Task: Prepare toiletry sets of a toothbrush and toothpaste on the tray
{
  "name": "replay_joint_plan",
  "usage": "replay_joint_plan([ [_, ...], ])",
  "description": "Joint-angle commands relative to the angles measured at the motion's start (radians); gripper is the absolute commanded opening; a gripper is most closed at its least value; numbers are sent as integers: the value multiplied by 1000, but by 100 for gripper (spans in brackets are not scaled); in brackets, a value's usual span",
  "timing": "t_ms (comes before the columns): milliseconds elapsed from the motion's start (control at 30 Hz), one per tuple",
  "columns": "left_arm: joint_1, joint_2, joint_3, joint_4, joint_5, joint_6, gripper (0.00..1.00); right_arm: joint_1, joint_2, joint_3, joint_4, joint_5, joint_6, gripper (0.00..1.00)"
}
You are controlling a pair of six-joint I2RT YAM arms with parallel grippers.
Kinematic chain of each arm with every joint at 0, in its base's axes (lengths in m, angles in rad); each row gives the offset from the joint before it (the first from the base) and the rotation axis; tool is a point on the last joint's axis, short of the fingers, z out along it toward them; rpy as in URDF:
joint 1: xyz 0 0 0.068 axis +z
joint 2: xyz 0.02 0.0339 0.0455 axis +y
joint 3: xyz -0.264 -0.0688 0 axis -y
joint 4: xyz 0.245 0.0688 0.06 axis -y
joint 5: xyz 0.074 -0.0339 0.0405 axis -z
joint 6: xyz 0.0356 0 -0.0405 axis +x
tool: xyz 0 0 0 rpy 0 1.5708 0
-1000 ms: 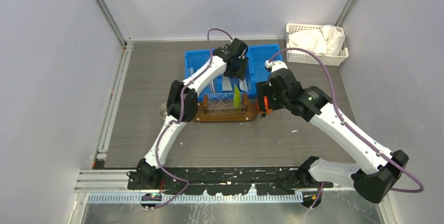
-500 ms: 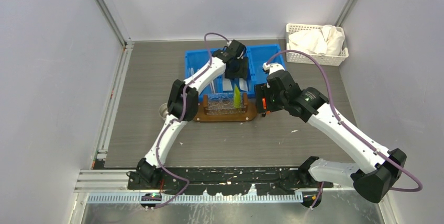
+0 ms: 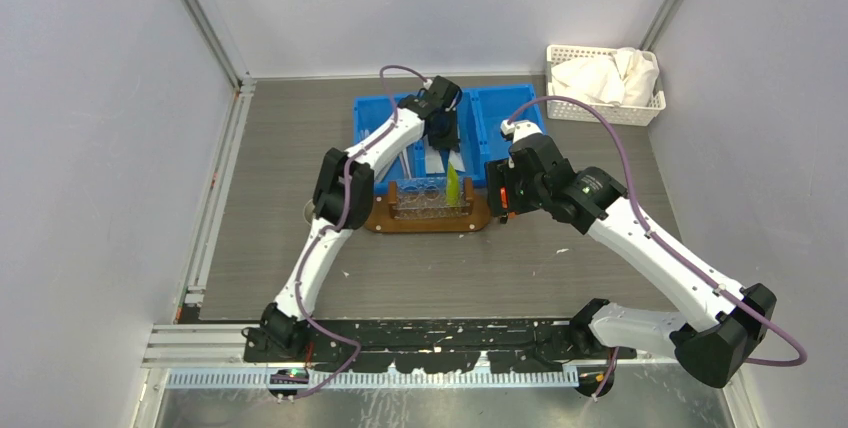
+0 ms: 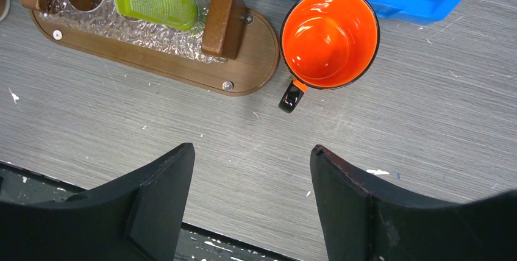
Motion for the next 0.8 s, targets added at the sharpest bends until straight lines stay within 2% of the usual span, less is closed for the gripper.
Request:
replay_joint_plan([
  [0, 34, -83, -106, 36, -5, 15, 11, -4, 1, -5, 47, -15, -1, 74],
  [233, 39, -267, -115, 159, 88, 28, 11, -4, 20, -9, 60, -37, 9, 73],
  [500, 51, -407, -119, 279, 179, 13, 11, -3, 18, -9, 63, -38, 20, 72],
  [667, 62, -566, -298, 425, 227, -46, 11, -3, -28, -11, 88, -2, 50, 72],
  [767, 70, -708, -459, 528, 240, -91, 11, -3, -118, -72, 230, -50, 116, 74],
])
